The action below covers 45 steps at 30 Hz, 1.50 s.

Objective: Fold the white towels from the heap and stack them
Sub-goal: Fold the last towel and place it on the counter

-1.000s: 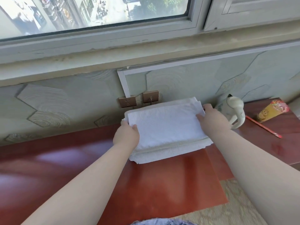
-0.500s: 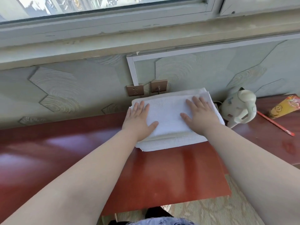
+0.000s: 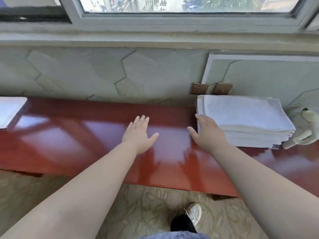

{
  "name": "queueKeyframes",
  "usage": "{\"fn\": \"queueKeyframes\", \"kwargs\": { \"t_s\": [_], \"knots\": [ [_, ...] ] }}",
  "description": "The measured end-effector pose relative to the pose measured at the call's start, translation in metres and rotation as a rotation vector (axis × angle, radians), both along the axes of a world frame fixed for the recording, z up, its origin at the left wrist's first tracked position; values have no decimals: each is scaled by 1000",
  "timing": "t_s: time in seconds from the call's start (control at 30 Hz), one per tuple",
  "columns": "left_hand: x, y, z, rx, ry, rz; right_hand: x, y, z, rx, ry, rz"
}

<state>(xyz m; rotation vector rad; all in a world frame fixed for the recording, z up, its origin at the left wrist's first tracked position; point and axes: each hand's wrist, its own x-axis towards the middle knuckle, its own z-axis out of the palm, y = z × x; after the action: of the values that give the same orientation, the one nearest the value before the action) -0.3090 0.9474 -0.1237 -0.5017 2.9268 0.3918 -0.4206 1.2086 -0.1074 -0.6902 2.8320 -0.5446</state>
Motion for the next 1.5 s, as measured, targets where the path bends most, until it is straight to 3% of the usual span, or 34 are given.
{"fn": "queueKeyframes", "kwargs": {
  "t_s": [0.27, 0.43, 1.03, 1.3, 1.5],
  "knots": [
    [226, -119, -9, 35, -28, 138, 192, -125, -27, -59, -105, 47],
    [312, -159, 5, 64, -50, 207, 265, -169, -27, -62, -139, 94],
    [440, -254, -34, 253, 27, 480, 369, -324, -68, -22, -169, 274],
    [492, -375, -104, 299, -55, 434, 443, -455, -139, 39, -225, 256],
    [508, -447, -213, 300, -100, 415, 456, -530, -252, 133, -256, 232]
  ]
}}
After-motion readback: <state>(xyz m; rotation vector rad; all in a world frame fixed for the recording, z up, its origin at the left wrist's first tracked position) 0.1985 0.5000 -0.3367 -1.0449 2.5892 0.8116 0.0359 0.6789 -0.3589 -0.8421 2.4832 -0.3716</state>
